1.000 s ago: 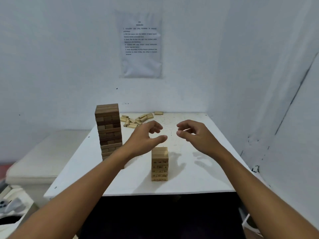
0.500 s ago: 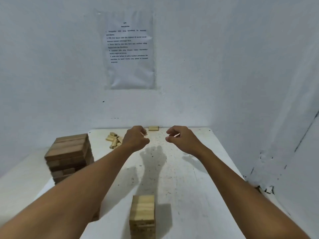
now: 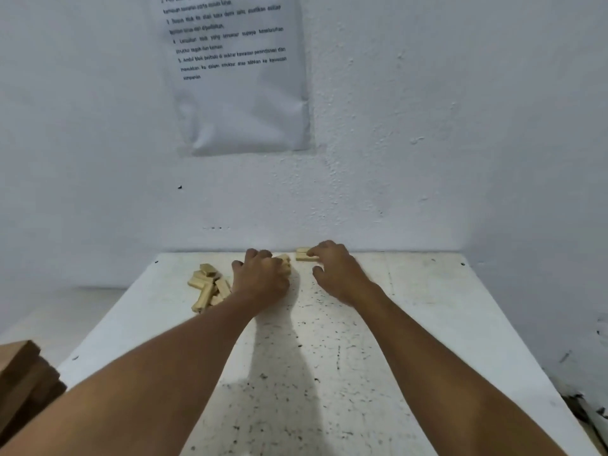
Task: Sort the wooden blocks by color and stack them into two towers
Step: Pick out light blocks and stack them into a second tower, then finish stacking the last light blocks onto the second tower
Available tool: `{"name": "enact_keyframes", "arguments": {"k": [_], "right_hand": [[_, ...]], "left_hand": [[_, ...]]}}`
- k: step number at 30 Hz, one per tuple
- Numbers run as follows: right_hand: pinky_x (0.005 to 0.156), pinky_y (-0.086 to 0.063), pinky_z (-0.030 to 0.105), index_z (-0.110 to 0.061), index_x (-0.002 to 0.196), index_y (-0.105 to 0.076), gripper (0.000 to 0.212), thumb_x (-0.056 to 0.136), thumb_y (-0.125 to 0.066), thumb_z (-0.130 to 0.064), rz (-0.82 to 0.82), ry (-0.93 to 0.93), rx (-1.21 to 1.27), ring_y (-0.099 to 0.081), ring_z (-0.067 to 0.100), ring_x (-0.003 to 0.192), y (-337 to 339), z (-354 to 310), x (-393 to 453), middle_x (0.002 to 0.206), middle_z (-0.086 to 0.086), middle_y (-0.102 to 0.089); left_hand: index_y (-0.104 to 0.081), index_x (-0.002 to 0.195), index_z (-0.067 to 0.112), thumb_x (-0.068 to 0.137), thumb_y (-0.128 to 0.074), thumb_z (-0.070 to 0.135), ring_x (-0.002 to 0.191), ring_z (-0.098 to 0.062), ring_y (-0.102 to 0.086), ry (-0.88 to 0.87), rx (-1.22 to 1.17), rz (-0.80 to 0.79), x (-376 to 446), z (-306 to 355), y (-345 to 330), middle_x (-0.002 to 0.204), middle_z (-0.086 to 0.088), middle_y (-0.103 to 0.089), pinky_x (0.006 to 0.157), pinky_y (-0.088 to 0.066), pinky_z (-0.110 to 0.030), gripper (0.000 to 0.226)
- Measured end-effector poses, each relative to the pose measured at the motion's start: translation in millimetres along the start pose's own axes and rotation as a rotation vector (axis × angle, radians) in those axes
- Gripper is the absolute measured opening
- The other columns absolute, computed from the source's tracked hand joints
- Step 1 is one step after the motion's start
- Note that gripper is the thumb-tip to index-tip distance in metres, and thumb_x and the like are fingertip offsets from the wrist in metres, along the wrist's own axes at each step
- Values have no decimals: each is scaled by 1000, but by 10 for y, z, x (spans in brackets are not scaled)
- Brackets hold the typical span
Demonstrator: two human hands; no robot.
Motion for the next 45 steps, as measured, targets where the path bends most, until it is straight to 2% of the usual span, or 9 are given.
{"name": "enact_keyframes", "arguments": {"k": [5,9,15,18,22,32,38,42,45], "right_hand": [[99,-32,43,-15,134,-53,41,95,-43,-18,12,57,-343,-37,29,123,-277,36,99,135,8,-44],[92,-32,43,-9,117,-65,31,95,-44,-18,103,70,-351,-39,32,119,-339,33,59,132,10,-48],[95,-34,44,-11,132,-54,38,95,-45,-15,86,76,-342,-42,32,122,-327,21,57,136,9,-51],[95,-34,44,-10,139,-45,44,95,-42,-14,63,56,-402,-40,33,121,-318,-21,69,135,13,-48],[92,-34,43,-6,118,-57,28,95,-41,-13,62,-9,-445,-39,34,116,-314,-34,77,127,16,-45],[95,-38,37,-11,124,-54,32,101,-44,-31,76,-103,-278,-46,25,118,-59,108,-462,126,7,-55],[74,-48,35,-13,97,-58,27,102,-44,-35,132,-203,10,-56,21,91,264,152,-1086,96,4,-63],[68,-48,36,-15,96,-57,27,101,-45,-39,164,-275,156,-54,16,69,530,67,-1435,77,-2,-59],[71,-53,41,-18,115,-55,22,102,-44,-31,231,-268,280,-59,21,66,793,-119,-1658,75,5,-60]], "left_hand": [[-70,108,24,96,-44,35,121,-16,-40,-63,71,111,10,-31,-162,120,9,-62,91,-32,-40,30],[-73,101,22,97,-48,37,116,-18,-45,-117,-5,200,-26,-18,-170,111,8,-68,91,-28,-39,30],[-60,121,22,92,-50,39,118,-22,-46,-46,-82,51,-12,13,-123,112,2,-64,97,-28,-41,36],[-68,102,21,89,-52,46,109,-20,-50,18,-120,-20,-8,21,-91,101,2,-65,94,-27,-42,33],[-66,92,20,81,-66,45,95,-16,-57,93,-288,-137,-7,2,-31,94,5,-65,91,-27,-40,27],[-67,94,13,84,-69,25,93,-18,-58,-5,-296,-221,-97,241,97,99,-2,-64,81,-44,-29,16],[-64,74,-10,81,-67,4,77,-18,-58,-75,-384,-250,-312,485,258,60,-8,-54,55,-37,-22,16],[-54,44,19,76,-75,2,80,-20,-72,-103,-546,-227,-449,657,560,73,-13,-72,63,-55,-28,42],[-51,38,20,77,-78,8,54,-12,-64,-152,-666,-192,-629,816,934,53,-5,-64,57,-50,-22,49]]}}
Point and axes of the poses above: each hand's wrist, its own x-axis towards the middle knuckle, its own y-axis out of the back of the hand, z = x × y, the point moved 5 cm from there along x, towards the middle knuckle
